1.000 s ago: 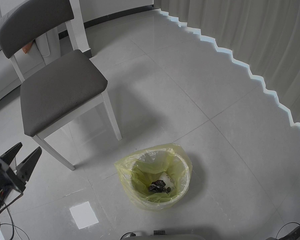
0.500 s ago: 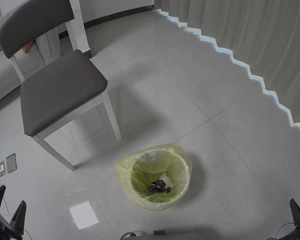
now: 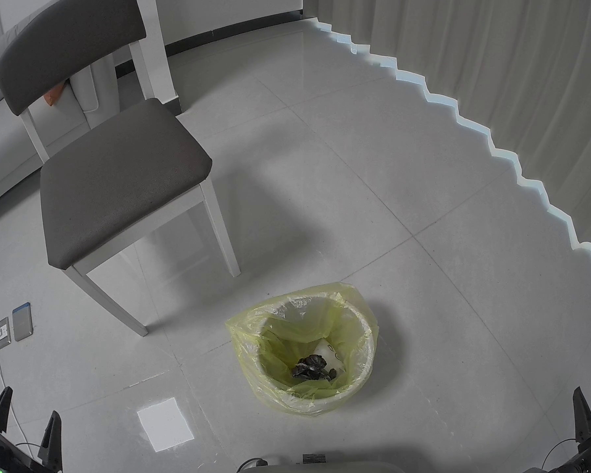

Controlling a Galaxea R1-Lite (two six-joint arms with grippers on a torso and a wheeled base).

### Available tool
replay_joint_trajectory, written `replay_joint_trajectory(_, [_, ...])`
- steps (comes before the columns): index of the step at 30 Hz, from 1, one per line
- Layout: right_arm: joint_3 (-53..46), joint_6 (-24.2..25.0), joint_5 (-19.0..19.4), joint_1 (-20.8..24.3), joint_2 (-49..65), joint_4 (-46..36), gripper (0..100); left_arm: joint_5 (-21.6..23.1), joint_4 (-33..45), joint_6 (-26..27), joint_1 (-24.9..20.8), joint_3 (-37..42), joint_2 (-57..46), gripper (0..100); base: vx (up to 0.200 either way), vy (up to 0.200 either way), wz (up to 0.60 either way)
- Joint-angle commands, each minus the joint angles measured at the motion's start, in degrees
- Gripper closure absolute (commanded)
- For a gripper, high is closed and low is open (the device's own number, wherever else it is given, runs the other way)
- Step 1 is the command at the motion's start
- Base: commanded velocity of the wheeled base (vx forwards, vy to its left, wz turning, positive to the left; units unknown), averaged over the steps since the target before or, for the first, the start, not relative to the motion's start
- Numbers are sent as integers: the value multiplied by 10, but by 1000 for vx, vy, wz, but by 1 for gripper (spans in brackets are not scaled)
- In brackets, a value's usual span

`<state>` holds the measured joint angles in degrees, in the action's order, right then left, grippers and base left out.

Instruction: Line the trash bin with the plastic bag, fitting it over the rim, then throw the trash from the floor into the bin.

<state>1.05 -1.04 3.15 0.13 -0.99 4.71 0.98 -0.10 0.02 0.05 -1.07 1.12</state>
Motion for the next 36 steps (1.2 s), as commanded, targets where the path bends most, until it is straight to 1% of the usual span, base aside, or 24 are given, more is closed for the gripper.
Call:
replay_joint_trajectory(1, [-10, -1, 2, 0, 10, 0, 0, -2, 0, -3, 0, 11, -11, 0, 0, 0, 0])
replay_joint_trajectory(3, [-10, -7, -2, 0, 10, 0, 0, -5, -1, -11, 0, 11, -11, 0, 0, 0, 0])
replay_joint_trajectory(5, [-10, -28, -9, 0, 10, 0, 0, -5, -1, -6, 0, 11, -11, 0, 0, 0, 0])
replay_joint_trajectory(6, [-10, -25, -15, 0, 10, -1, 0, -5, 0, -6, 0, 11, -11, 0, 0, 0, 0])
replay_joint_trajectory(8, [-10, 11, -31, 0, 10, -1, 0, -5, -1, -6, 0, 11, -11, 0, 0, 0, 0])
replay_joint_trajectory(9, [-10, 50, -41, 0, 10, -2, 0, -6, -1, -7, 0, 11, -11, 0, 0, 0, 0])
replay_joint_trajectory(10, [-10, 55, -45, 0, 10, -2, 0, -6, -1, -10, 0, 11, -11, 0, 0, 0, 0])
replay_joint_trajectory(13, [-10, 41, -52, 0, 10, -1, 0, -6, -1, -8, 0, 11, -11, 0, 0, 0, 0])
replay_joint_trajectory(14, [-10, 24, -52, 0, 10, 0, 0, -3, -1, -1, 0, 11, -11, 0, 0, 0, 0])
replay_joint_trajectory(15, [-10, 24, -51, 0, 10, 0, 0, -3, -1, 0, 0, 11, -11, 0, 0, 0, 0])
replay_joint_trajectory(17, [-10, 29, -17, 0, 10, 0, 0, -2, -1, 1, 0, 11, -11, 0, 0, 0, 0])
replay_joint_trajectory(19, [-10, 67, 16, 0, 10, -1, 0, -3, -1, 2, 1, 11, -11, 0, 0, 0, 0])
replay_joint_trajectory(21, [-10, 104, 20, 0, 10, 0, 0, -4, -1, 1, 1, 11, -11, 0, 0, 0, 0])
replay_joint_trajectory(23, [-10, 107, 15, 0, 10, -8, 0, -4, -1, 1, 0, 11, -11, 0, 0, 0, 0])
replay_joint_trajectory(25, [-5, 97, 0, 0, 10, -20, 0, -4, -1, 2, 0, 11, -11, 0, 0, 0, 0])
replay_joint_trajectory(26, [-5, 69, -23, 0, 10, -20, 0, -4, -1, 1, 0, 11, -11, 0, 0, 0, 0])
replay_joint_trajectory(28, [-10, -20, -74, 0, 10, -7, 0, -6, -1, 1, 0, 11, -11, 0, 0, 0, 0])
replay_joint_trajectory(29, [-10, -27, -78, 0, 10, -4, 0, -6, -1, 1, 0, 11, -11, 0, 0, 0, 0])
replay_joint_trajectory(30, [-10, -41, -87, 0, 10, 56, 0, -4, -1, 2, 0, 11, -11, 0, 0, 0, 0])
replay_joint_trajectory(31, [-10, -38, -85, 0, 10, 87, 0, -4, -1, 1, 0, 11, -11, 0, 0, 0, 0])
replay_joint_trajectory(32, [-10, -34, -87, 0, 10, 87, 0, -2, -1, 2, 0, 11, -11, 0, 0, 0, 0])
replay_joint_trajectory(34, [-10, -27, -93, 0, 10, -19, 0, -3, -1, 2, 0, 11, -11, 0, 0, 0, 0])
replay_joint_trajectory(35, [-6, -5, -89, 0, 10, -49, 0, -4, -1, 2, 0, 11, -11, 0, 0, 0, 0])
replay_joint_trajectory(36, [-6, 13, -88, 0, 10, -45, 0, -4, -1, 2, 0, 11, -11, 0, 0, 0, 0])
